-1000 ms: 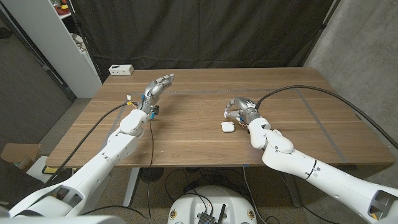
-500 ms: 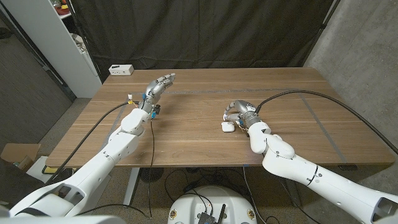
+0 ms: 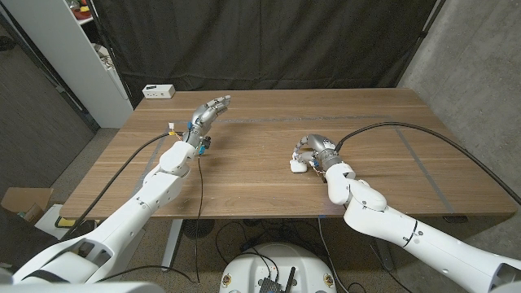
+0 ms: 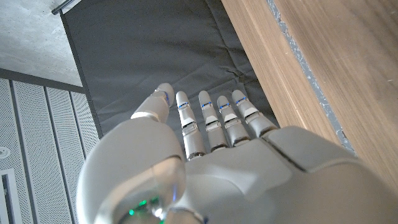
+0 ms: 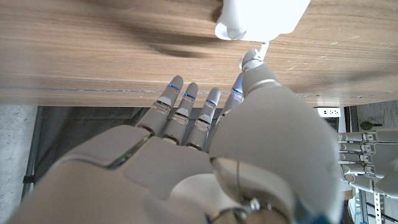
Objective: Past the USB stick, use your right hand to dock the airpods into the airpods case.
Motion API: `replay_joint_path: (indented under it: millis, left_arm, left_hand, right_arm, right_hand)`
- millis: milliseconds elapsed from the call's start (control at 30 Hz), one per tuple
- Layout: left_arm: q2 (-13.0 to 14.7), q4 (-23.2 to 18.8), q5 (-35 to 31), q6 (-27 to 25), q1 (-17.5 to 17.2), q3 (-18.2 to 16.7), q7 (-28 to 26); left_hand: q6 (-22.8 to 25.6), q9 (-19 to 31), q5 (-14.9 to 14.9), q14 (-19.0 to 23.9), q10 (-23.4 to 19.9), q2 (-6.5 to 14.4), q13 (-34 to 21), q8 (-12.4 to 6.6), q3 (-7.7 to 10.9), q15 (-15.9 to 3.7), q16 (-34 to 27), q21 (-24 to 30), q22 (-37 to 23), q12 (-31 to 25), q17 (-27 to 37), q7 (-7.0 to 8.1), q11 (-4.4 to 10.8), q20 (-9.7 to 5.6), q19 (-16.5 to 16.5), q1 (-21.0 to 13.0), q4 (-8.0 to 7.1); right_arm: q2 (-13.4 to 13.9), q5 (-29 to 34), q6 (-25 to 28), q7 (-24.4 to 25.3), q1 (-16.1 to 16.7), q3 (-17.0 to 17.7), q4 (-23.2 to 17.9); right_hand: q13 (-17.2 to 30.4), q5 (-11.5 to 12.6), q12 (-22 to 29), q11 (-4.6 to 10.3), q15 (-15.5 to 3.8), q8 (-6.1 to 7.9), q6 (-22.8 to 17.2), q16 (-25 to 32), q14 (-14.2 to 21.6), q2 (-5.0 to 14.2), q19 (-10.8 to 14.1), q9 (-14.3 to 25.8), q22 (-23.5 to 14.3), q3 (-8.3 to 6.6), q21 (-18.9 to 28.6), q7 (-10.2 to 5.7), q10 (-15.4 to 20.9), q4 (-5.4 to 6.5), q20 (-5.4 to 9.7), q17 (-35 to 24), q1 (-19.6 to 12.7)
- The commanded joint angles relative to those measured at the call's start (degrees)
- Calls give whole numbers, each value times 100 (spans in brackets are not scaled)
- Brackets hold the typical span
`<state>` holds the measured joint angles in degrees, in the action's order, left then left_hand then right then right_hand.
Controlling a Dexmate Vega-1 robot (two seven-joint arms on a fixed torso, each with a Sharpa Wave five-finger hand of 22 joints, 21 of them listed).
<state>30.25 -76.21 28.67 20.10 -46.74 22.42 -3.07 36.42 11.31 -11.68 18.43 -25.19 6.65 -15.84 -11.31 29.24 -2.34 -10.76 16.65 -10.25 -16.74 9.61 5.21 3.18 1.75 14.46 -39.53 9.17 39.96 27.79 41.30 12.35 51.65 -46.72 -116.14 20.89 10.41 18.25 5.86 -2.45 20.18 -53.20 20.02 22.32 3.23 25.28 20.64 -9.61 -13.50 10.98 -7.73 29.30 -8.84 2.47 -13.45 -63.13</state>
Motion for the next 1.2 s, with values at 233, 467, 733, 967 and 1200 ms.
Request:
replay_joint_path:
  millis: [233,467,733,967,1200]
  left_arm:
    - [-80,199,32,-2,144,55,95]
    - [-122,295,27,-5,233,81,121]
    - [-166,367,20,-29,309,115,134]
    - [-222,469,1,-9,398,157,169]
    - [-221,481,-4,-26,421,166,171]
  left_hand:
    - [17,29,-47,35,-46,25,-27,1,-10,-394,28,-30,-25,14,14,28,-21,-14,47,-7,3]
    - [13,29,-47,35,-52,23,-29,2,-10,-396,29,-40,-25,15,14,15,-11,-16,50,-6,4]
    - [45,29,-48,31,-46,25,-32,-10,-9,-398,31,-50,-26,21,13,15,-10,-19,54,-10,7]
    - [20,29,-48,35,-55,24,-35,2,-10,-403,29,-63,-26,22,14,10,-2,-24,57,-7,5]
    - [22,29,-48,31,-49,24,-36,1,-11,-396,30,-75,-27,28,15,13,-12,-19,56,-4,4]
  right_arm:
    - [-47,-133,67,43,68,-9,11]
    - [-14,-216,79,34,73,16,2]
    - [68,-297,139,-4,103,42,-67]
    - [117,-380,169,-10,130,77,-140]
    - [66,-426,151,59,132,50,-105]
  right_hand:
    - [50,17,33,24,-1003,33,-49,-23,-30,19,-39,23,1,37,-35,6,5,1,196,-24,-71]
    - [70,18,37,43,-1005,29,-49,-22,-28,28,-49,23,0,50,-34,-4,3,9,203,-28,-74]
    - [96,19,47,44,-1011,27,-57,-23,-29,37,-66,22,0,62,-34,-8,10,9,193,-30,-90]
    - [119,19,55,81,-1015,25,-66,-22,-28,56,-78,22,0,70,-32,-10,16,12,191,-35,-106]
    - [140,16,57,80,-1007,19,-65,-26,-35,53,-92,21,1,88,-32,-16,10,13,170,-36,-111]
